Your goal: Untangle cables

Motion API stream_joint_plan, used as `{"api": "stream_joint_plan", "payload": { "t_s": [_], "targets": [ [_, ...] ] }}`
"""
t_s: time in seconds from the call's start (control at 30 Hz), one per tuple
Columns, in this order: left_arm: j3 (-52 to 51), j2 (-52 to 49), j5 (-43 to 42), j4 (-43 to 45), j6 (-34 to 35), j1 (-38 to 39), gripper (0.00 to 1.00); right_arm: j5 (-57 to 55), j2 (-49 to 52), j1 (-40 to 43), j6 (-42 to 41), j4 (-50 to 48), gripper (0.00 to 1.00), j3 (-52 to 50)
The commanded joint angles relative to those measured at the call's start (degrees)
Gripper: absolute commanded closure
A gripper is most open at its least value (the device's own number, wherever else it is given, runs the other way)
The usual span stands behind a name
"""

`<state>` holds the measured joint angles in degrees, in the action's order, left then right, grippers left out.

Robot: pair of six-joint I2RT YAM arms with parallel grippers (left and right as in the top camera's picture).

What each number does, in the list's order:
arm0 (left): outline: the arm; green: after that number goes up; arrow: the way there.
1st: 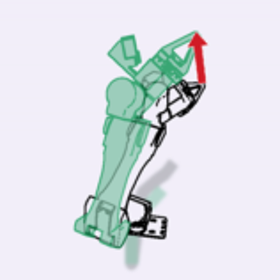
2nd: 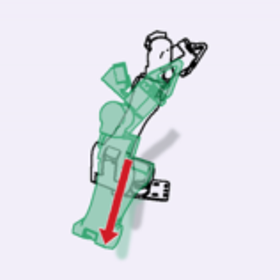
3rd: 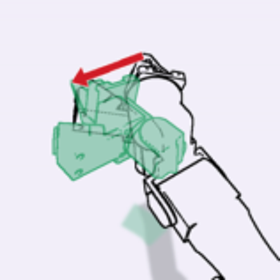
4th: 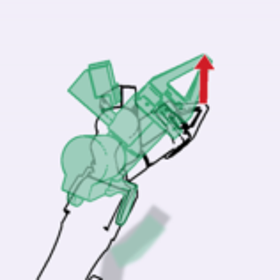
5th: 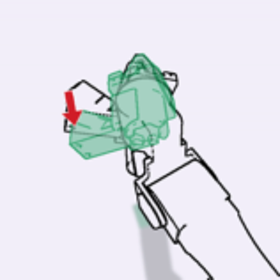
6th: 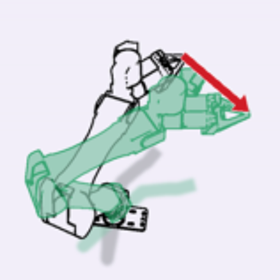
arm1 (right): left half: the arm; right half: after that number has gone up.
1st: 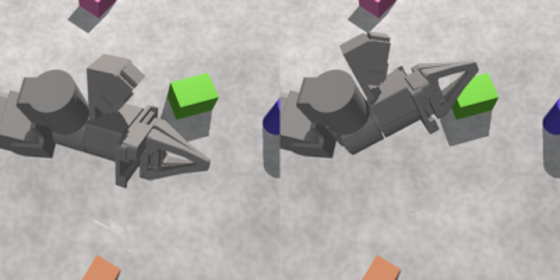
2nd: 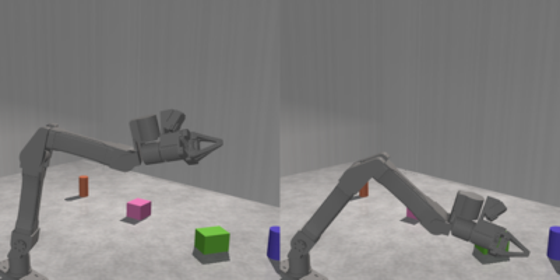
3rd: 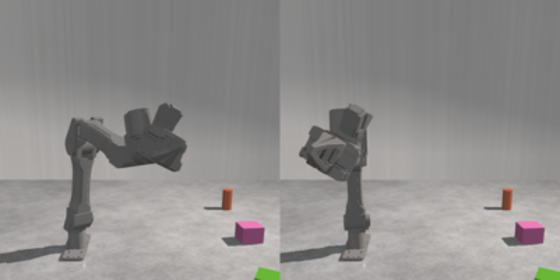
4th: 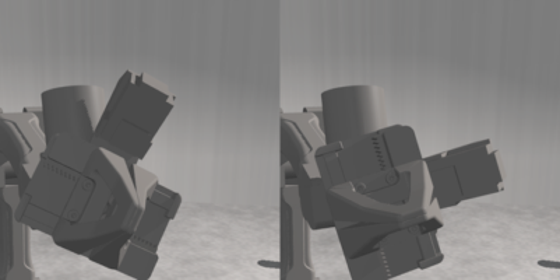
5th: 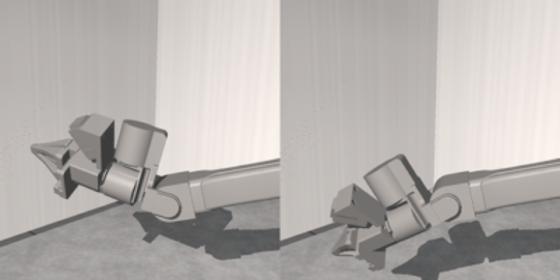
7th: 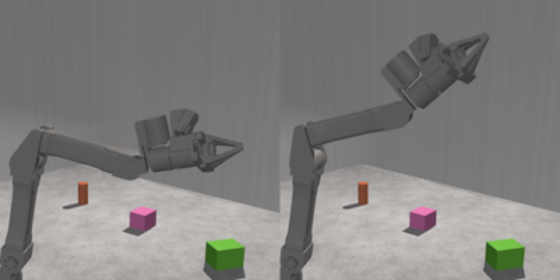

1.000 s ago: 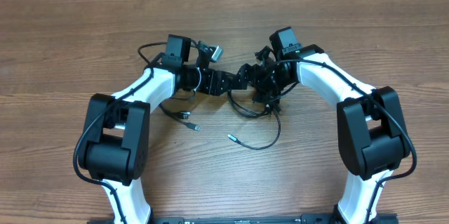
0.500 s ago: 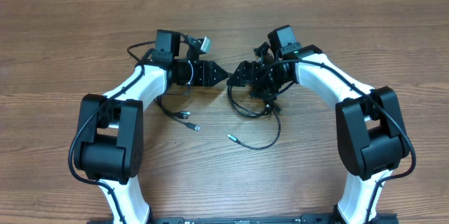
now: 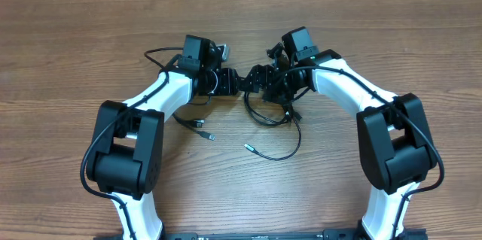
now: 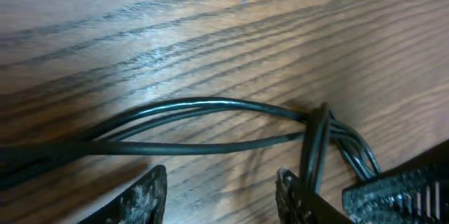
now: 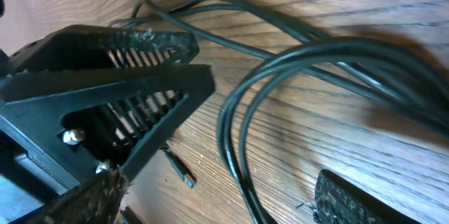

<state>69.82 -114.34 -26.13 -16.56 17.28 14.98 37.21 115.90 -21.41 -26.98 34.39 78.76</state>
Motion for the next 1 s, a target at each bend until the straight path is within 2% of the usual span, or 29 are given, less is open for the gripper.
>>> {"api": "stream_joint_plan", "payload": {
  "t_s": [0.0, 0.13, 0.37, 0.63, 0.83, 0.97],
  "targets": [
    [1.11, 0.46, 2.64, 0.57, 1.44, 0.04, 0.48, -0.46, 1.36, -1.18, -0.07, -0.96, 0.15, 1.07],
    [1.18, 0.48, 2.45, 1.62, 4.46, 0.04, 0.47, -1.03, 2.56, -1.86, -0.07, -1.16, 0.15, 1.07],
    [1.40, 0.48, -4.59, 2.08, 4.66, -1.70, 0.69, -1.27, 3.85, -1.90, -0.04, -1.18, 0.22, 1.07],
    [1.33, 0.44, -5.44, 1.60, 11.56, -6.93, 0.75, -1.64, 3.85, -2.10, -0.07, -1.66, 0.33, 1.07],
    [1.16, 0.24, -4.79, 1.62, 11.69, -7.56, 0.87, -3.32, 3.85, -3.61, -0.59, -3.26, 0.36, 1.07],
    [1.16, 0.24, -4.76, 1.64, 11.67, -7.56, 0.88, -9.18, 3.85, -4.98, -3.52, -3.26, 0.39, 1.07]
  ]
}}
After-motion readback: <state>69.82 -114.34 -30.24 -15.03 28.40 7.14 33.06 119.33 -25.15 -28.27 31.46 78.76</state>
